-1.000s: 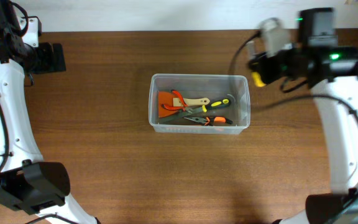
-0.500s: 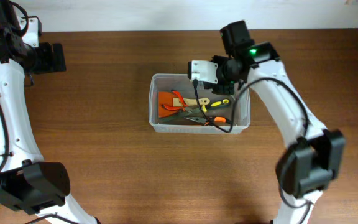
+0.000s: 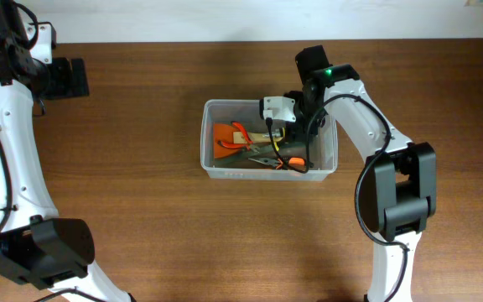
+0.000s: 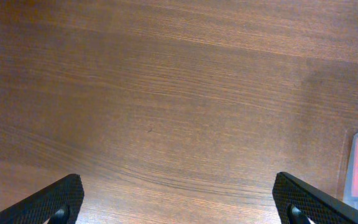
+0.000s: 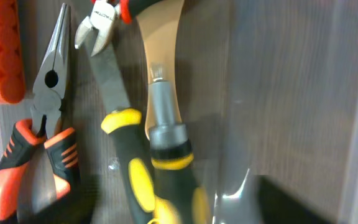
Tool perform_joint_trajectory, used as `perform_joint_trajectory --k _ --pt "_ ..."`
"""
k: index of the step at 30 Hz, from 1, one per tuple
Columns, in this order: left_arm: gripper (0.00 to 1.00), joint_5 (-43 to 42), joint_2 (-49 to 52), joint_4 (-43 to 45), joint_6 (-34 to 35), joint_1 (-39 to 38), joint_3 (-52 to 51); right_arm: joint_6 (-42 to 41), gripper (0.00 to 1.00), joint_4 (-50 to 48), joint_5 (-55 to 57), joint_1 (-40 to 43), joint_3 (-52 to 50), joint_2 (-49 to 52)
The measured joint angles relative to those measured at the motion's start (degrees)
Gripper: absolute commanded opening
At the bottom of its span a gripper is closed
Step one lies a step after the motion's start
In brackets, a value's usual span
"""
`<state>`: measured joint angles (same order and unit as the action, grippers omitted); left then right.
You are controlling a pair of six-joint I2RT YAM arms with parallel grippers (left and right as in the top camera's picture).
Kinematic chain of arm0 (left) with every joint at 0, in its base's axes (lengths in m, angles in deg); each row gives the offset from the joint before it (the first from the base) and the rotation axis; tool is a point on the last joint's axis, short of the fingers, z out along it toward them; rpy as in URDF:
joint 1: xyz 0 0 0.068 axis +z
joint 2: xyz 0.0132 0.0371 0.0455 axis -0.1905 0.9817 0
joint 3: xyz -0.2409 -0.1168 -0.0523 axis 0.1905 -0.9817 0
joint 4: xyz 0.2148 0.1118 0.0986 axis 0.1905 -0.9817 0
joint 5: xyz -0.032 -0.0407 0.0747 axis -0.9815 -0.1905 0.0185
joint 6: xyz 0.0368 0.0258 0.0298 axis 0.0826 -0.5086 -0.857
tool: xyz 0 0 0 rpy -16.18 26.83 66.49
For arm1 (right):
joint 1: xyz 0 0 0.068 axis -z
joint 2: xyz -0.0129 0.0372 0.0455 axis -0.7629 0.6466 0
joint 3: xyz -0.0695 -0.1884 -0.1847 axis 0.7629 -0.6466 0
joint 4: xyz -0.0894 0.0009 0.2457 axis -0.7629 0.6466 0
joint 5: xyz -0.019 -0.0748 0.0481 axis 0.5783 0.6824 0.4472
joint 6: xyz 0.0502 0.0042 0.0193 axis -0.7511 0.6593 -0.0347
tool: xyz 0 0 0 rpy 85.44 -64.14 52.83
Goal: Pack container
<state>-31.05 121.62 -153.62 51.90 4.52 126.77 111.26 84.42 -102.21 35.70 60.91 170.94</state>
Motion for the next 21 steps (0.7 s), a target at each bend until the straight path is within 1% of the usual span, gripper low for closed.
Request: perform_joint_trajectory --k 4,8,11,15,19,20,21 --pt "0.99 0.0 0.0 0.0 0.0 0.0 0.0 -4.5 0.99 3.0 0.0 0.0 0.5 -0.9" --pt "0.99 0.0 0.0 0.0 0.0 0.0 0.0 -9.7 0.99 9.4 0.1 0.0 3.3 -4.5" --pt "0.99 0.0 0.0 0.0 0.0 0.0 0.0 -16.5 0.99 13.5 0.1 0.0 7.0 -9.8" --pt "0.99 0.0 0.0 0.0 0.0 0.0 0.0 -29.6 0.99 14.2 0.0 0.7 10.3 -19.4" --pt "0.99 0.0 0.0 0.0 0.0 0.0 0.0 -38.9 0.99 14.4 0.0 2.1 11.0 -26.7" --pt "0.99 0.0 0.0 0.0 0.0 0.0 0.0 -40.4 0.98 14.4 0.0 2.5 11.0 -28.0" --pt "0.99 0.0 0.0 0.0 0.0 0.0 0.0 -41.9 0.89 14.4 0.0 2.8 11.0 -29.0"
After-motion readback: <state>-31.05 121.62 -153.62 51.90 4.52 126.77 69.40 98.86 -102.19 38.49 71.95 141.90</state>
